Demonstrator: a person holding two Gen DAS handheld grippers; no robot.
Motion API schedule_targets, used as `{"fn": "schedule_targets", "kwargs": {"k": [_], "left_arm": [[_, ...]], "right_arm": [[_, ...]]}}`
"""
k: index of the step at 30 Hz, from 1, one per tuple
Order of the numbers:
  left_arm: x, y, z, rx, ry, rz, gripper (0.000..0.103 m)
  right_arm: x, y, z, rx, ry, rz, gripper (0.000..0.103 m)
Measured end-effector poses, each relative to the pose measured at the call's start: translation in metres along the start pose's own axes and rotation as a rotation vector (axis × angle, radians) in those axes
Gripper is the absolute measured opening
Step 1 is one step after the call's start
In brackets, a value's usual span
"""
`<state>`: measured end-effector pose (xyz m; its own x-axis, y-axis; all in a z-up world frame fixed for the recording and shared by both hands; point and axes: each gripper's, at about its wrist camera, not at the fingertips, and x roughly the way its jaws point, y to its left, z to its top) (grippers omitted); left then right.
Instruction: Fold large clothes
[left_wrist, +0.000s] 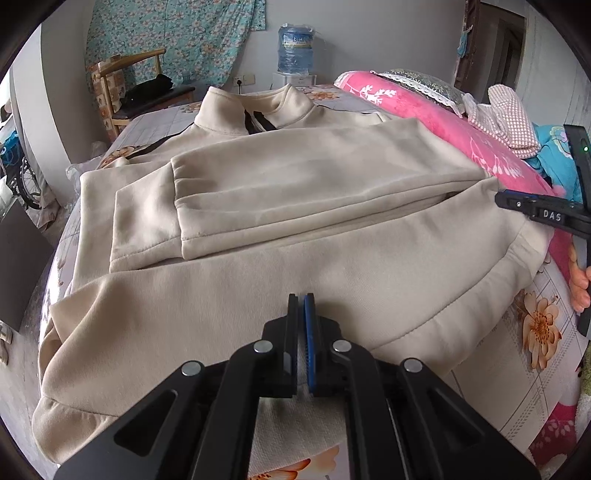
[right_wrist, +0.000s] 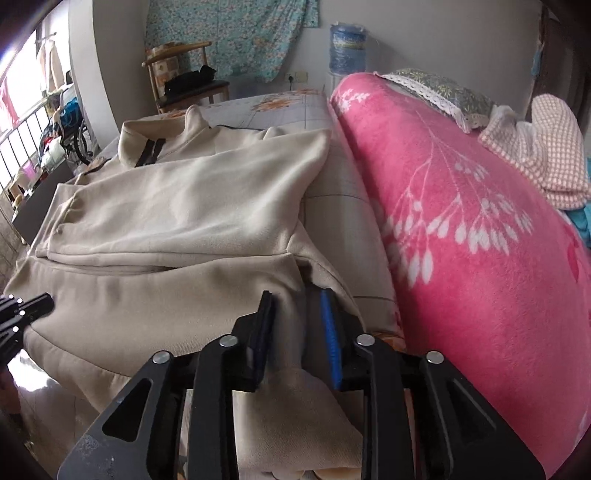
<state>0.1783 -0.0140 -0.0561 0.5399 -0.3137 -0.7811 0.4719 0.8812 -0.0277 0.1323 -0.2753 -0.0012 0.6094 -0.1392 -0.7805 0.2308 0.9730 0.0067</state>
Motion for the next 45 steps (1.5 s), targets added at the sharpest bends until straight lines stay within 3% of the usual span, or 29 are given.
{"fn": "schedule_targets", "kwargs": {"k": [3,5,8,12,15,18,22,24,28,31,34,39,41,43,45], "left_arm": [[0.000,-0.001,0.000,0.015,0.003,0.004,0.004],[0.001,-0.002,0.000,0.018,0.005,0.005,0.004],[0.001,-0.002,0.000,0.020,0.004,0.005,0.004],[0.001,-0.003,0.001,0.025,0.008,0.011,0.004],[0.001,-0.001,0.001,0.024,0.008,0.000,0.004],[0.001,0.003,0.001,0.009,0.008,-0.026,0.004],[0.001,0.006,0.000,0.005,0.008,-0.047,0.004],[0.001,0.005,0.000,0.013,0.010,-0.049,0.004],[0.002,0.009,0.000,0.017,0.015,-0.076,0.004],[0.003,0.017,0.002,-0.018,0.028,-0.127,0.004],[0.004,0.025,0.003,-0.057,0.039,-0.176,0.004],[0.006,0.033,0.003,-0.097,0.050,-0.233,0.004],[0.007,0.037,0.003,-0.117,0.058,-0.260,0.004],[0.005,0.040,0.004,-0.129,0.062,-0.274,0.004],[-0.005,0.040,0.001,-0.121,0.043,-0.234,0.004]], "right_arm": [[-0.031,-0.004,-0.002,0.031,-0.054,0.028,0.034],[-0.048,0.004,-0.007,0.033,-0.071,0.101,0.035],[-0.059,0.044,-0.019,-0.072,-0.053,0.214,0.035],[-0.055,0.107,-0.028,-0.214,-0.005,0.389,0.024],[-0.037,0.135,-0.028,-0.258,0.042,0.441,0.017],[-0.001,0.149,-0.038,-0.284,0.166,0.409,0.014],[-0.007,0.146,-0.035,-0.274,0.170,0.403,0.011],[-0.022,0.150,-0.032,-0.290,0.131,0.397,0.010],[-0.040,0.166,-0.030,-0.316,0.091,0.527,0.010],[-0.019,0.185,-0.040,-0.377,0.146,0.493,0.010],[-0.007,0.185,-0.043,-0.334,0.193,0.517,0.010],[-0.027,0.193,-0.043,-0.363,0.143,0.522,0.009],[-0.018,0.198,-0.051,-0.385,0.164,0.497,0.009],[-0.016,0.200,-0.055,-0.415,0.127,0.485,0.009],[-0.017,0.201,-0.055,-0.411,0.135,0.475,0.009]]}}
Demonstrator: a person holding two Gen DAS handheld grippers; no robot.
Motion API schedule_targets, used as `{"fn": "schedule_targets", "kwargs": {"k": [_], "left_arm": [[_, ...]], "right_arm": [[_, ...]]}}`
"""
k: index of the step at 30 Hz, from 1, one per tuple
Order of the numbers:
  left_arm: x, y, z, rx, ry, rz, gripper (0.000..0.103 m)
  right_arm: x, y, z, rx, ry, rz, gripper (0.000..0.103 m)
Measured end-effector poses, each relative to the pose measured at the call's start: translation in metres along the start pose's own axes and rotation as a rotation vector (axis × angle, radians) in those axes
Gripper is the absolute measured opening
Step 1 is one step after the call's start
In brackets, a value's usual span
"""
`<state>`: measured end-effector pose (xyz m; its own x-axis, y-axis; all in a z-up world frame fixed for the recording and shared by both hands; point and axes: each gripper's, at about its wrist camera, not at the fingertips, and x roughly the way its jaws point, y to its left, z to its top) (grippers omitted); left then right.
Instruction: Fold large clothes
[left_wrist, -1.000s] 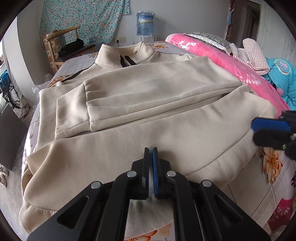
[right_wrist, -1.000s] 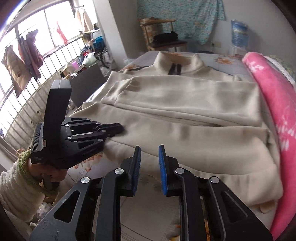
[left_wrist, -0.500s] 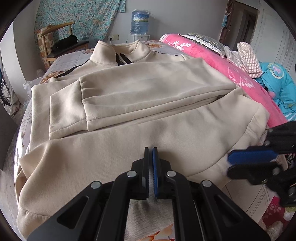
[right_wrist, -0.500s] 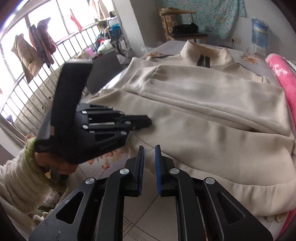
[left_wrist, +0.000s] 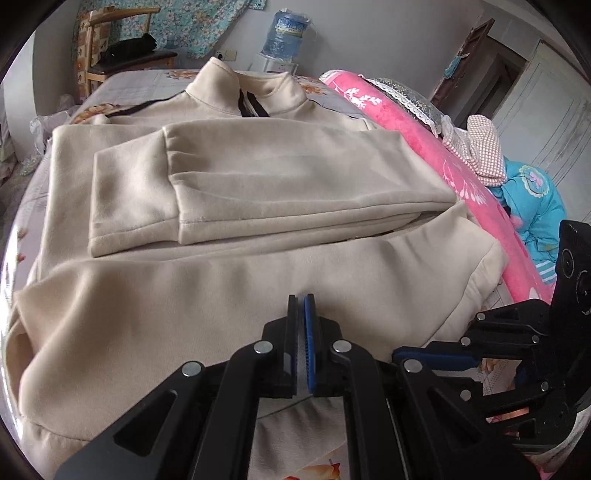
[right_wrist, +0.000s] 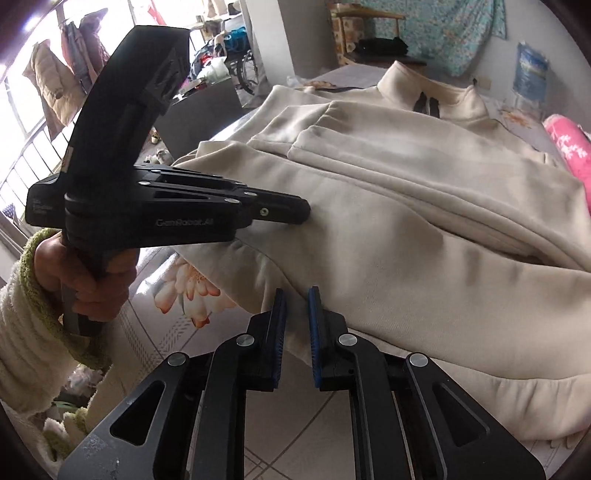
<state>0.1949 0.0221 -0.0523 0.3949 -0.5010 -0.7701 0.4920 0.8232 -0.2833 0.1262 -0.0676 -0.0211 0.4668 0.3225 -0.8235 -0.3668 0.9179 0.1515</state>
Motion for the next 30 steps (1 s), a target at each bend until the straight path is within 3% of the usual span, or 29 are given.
{"fn": "schedule_targets", "kwargs": {"k": [4,7,10,13,17,19,22,25,28,30], "left_arm": [[-0.028,-0.014,-0.020,0.068,-0.036,-0.041,0.004],[-0.023,-0.013,-0.040,0.090,0.031,0.057,0.005],[-0.032,0.008,-0.047,-0.009,0.004,-0.004,0.006],[-0.043,0.024,-0.048,-0.083,-0.026,0.015,0.006],[-0.052,0.047,-0.056,-0.135,-0.042,0.065,0.007],[-0.054,0.060,-0.060,-0.184,-0.064,0.004,0.007],[-0.060,0.066,-0.059,-0.214,-0.087,0.017,0.007],[-0.073,0.069,-0.057,-0.217,-0.147,0.083,0.009],[-0.067,0.090,-0.061,-0.259,-0.099,0.200,0.010],[-0.072,0.102,-0.065,-0.316,-0.121,0.136,0.010]], "right_arm": [[0.001,-0.001,-0.002,0.004,-0.011,0.001,0.009],[0.000,-0.004,-0.003,0.026,-0.011,0.021,0.009],[-0.001,-0.006,-0.002,0.044,-0.005,0.035,0.009],[-0.014,-0.010,-0.002,0.076,-0.020,0.031,0.009],[-0.035,-0.031,-0.012,0.115,-0.061,-0.061,0.012],[-0.029,-0.049,-0.020,0.160,-0.026,-0.102,0.012],[-0.031,-0.066,-0.027,0.233,-0.035,-0.033,0.012],[-0.052,-0.073,-0.029,0.224,-0.086,-0.134,0.016],[-0.067,-0.102,-0.040,0.289,-0.104,-0.216,0.020],[-0.065,-0.126,-0.051,0.350,-0.070,-0.276,0.017]]}}
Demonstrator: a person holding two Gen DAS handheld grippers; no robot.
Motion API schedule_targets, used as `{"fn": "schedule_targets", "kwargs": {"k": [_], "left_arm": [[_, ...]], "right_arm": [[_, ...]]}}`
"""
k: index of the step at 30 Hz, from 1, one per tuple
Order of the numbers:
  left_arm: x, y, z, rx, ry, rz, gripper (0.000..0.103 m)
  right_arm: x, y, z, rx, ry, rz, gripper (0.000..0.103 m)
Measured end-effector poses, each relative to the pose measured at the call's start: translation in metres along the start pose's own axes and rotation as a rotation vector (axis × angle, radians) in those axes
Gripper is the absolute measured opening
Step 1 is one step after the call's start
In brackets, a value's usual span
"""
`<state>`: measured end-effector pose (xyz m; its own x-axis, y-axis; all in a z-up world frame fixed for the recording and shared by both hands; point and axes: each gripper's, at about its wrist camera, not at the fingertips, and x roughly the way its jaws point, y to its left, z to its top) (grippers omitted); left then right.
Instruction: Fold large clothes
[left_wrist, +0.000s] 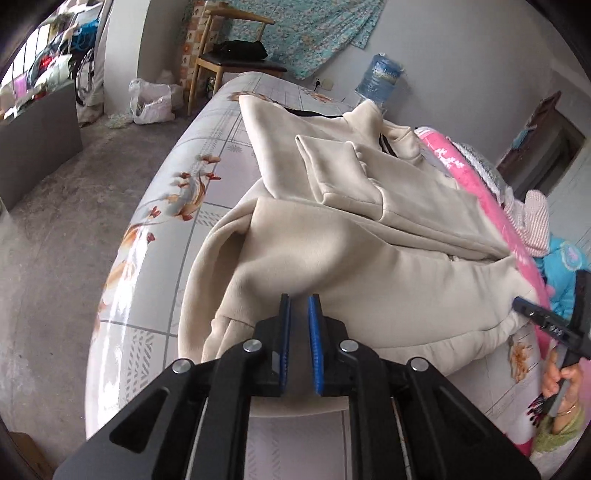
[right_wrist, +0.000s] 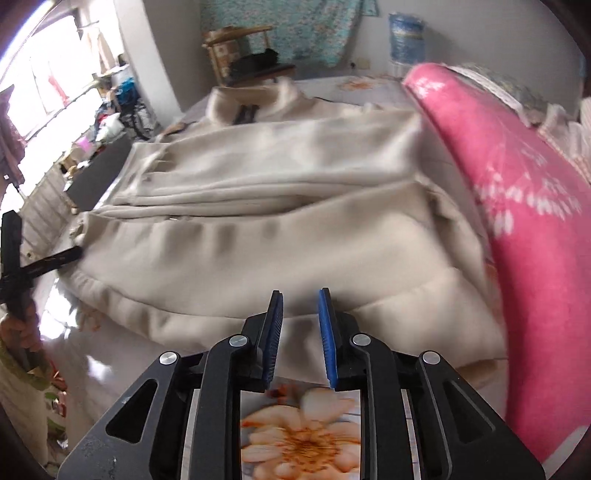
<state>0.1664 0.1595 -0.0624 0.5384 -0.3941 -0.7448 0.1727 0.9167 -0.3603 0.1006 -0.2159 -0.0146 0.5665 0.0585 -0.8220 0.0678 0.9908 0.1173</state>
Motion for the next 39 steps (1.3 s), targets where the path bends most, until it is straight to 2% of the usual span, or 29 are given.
{"fn": "schedule_targets", "kwargs": {"k": [2,6,8,9,10,11,13,18,19,21,22,25,28,30,31,33,34,35,36,39], "left_arm": [[-0.005,-0.001,0.002,-0.006,-0.007,-0.004,0.010],[-0.009,-0.019,0.008,0.043,-0.037,-0.090,0.011],[0.003,-0.024,0.013,0.033,-0.010,-0.104,0.012],[0.013,-0.022,0.016,0.021,0.003,-0.071,0.012],[0.022,-0.021,0.016,0.017,0.013,0.000,0.011],[0.022,-0.019,0.017,0.026,-0.026,0.018,0.011],[0.018,-0.017,0.016,0.025,-0.066,0.110,0.010],[0.006,-0.006,0.006,0.020,-0.110,0.207,0.011],[0.004,-0.006,0.006,0.021,-0.115,0.219,0.011],[0.001,-0.005,0.009,0.019,-0.119,0.197,0.011],[0.001,-0.006,0.011,0.023,-0.119,0.167,0.011],[0.009,-0.014,0.017,0.044,-0.094,0.116,0.011],[0.024,-0.015,0.022,0.045,-0.083,0.166,0.011],[0.024,-0.010,0.028,0.015,-0.105,0.202,0.011],[0.021,-0.008,0.029,-0.006,-0.109,0.200,0.011],[0.013,-0.008,0.030,-0.024,-0.123,0.209,0.011],[0.008,-0.009,0.030,-0.015,-0.132,0.219,0.011],[0.003,-0.012,0.029,-0.003,-0.139,0.227,0.013],[-0.003,-0.014,0.028,0.009,-0.146,0.226,0.018],[-0.015,-0.023,0.024,0.040,-0.154,0.199,0.030]], "right_arm": [[-0.003,-0.018,-0.002,0.071,0.003,0.074,0.017],[-0.015,-0.021,0.003,0.062,-0.054,0.026,0.021],[-0.013,-0.023,0.007,0.071,-0.060,0.030,0.021],[-0.010,-0.024,0.009,0.071,-0.065,0.029,0.021],[-0.007,-0.025,0.010,0.070,-0.066,0.016,0.021],[-0.004,-0.028,0.010,0.072,-0.063,-0.001,0.021],[-0.003,-0.036,0.007,0.087,-0.057,-0.014,0.019],[-0.018,-0.052,-0.001,0.115,-0.074,0.009,0.017],[-0.021,-0.051,0.000,0.114,-0.080,0.007,0.020],[-0.027,-0.046,0.005,0.096,-0.099,0.014,0.028],[-0.028,-0.041,0.008,0.081,-0.109,0.021,0.036],[-0.020,-0.024,0.019,0.023,-0.110,0.034,0.038],[-0.001,-0.019,0.028,0.002,-0.084,0.031,0.039],[0.014,-0.030,0.031,0.030,-0.052,-0.013,0.039],[0.017,-0.038,0.032,0.056,-0.043,-0.025,0.033],[0.009,-0.058,0.032,0.142,-0.050,0.009,0.030],[0.001,-0.065,0.031,0.174,-0.065,0.007,0.035],[-0.008,-0.071,0.030,0.195,-0.085,-0.031,0.045],[-0.017,-0.076,0.029,0.211,-0.104,-0.060,0.047],[-0.031,-0.083,0.024,0.244,-0.104,-0.009,0.048]]}}
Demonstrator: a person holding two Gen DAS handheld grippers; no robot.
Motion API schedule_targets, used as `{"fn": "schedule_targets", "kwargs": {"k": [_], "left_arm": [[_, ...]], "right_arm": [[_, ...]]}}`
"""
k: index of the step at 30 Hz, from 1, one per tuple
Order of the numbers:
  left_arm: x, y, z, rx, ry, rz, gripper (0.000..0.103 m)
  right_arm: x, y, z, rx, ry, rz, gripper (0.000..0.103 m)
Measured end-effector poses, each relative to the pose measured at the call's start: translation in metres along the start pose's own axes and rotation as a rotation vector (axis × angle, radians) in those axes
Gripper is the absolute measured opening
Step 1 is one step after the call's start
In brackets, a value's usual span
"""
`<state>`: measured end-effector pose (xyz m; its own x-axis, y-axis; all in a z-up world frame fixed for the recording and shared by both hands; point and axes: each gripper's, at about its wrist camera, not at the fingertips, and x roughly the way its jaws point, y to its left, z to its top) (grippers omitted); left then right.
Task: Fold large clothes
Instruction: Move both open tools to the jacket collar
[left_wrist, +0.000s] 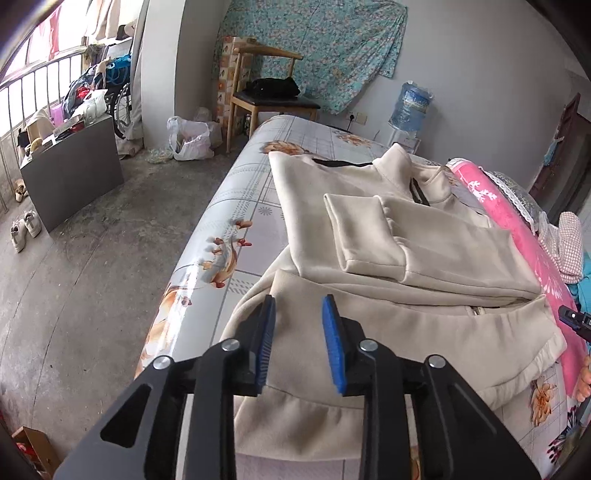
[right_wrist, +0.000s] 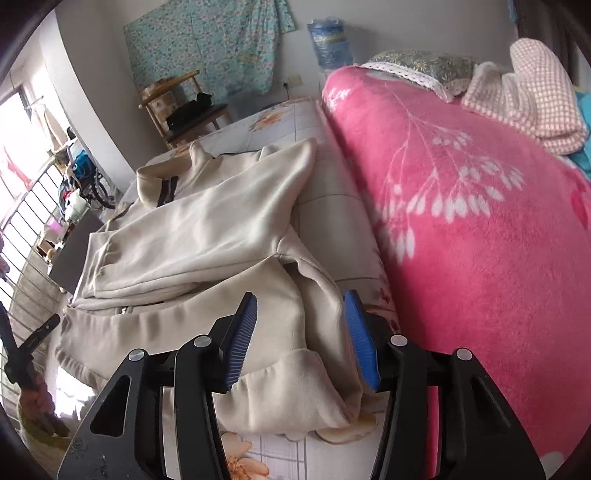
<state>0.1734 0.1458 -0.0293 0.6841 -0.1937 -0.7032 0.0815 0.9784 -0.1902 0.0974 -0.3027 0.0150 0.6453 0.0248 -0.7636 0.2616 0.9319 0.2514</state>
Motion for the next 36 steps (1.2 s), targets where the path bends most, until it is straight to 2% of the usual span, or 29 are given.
{"fn": "schedule_targets", "kwargs": {"k": [3,6,9,11,16,19,24,28,32,36], "left_arm": [[-0.004,-0.012,-0.003,0.036,0.026,-0.015,0.043],[0.009,-0.029,-0.013,0.084,0.100,-0.001,0.057],[0.027,-0.041,-0.029,0.143,0.171,0.058,0.064],[0.023,-0.048,-0.032,0.188,0.160,0.095,0.064],[-0.009,-0.049,-0.020,0.202,0.103,0.097,0.071],[-0.025,-0.047,-0.005,0.200,0.087,0.105,0.073],[-0.047,-0.047,0.036,0.204,0.065,0.090,0.079],[-0.045,-0.050,0.082,0.184,0.047,0.052,0.086],[-0.007,-0.054,0.127,0.090,0.096,0.007,0.089],[0.050,-0.072,0.175,0.049,0.147,-0.078,0.089]], "right_arm": [[-0.003,0.014,-0.009,-0.061,0.020,0.008,0.053],[0.004,0.031,-0.022,-0.138,0.049,0.002,0.061],[0.014,0.045,-0.032,-0.228,0.061,-0.096,0.064],[0.010,0.048,-0.034,-0.251,0.070,-0.135,0.064],[-0.025,0.054,-0.027,-0.263,0.012,-0.065,0.079],[-0.033,0.059,-0.017,-0.260,0.019,-0.018,0.081],[-0.036,0.082,0.020,-0.291,0.029,0.037,0.082],[-0.033,0.108,0.063,-0.304,0.035,0.120,0.091],[0.007,0.135,0.112,-0.280,0.106,0.129,0.091],[0.070,0.158,0.160,-0.254,0.176,0.085,0.091]]}}
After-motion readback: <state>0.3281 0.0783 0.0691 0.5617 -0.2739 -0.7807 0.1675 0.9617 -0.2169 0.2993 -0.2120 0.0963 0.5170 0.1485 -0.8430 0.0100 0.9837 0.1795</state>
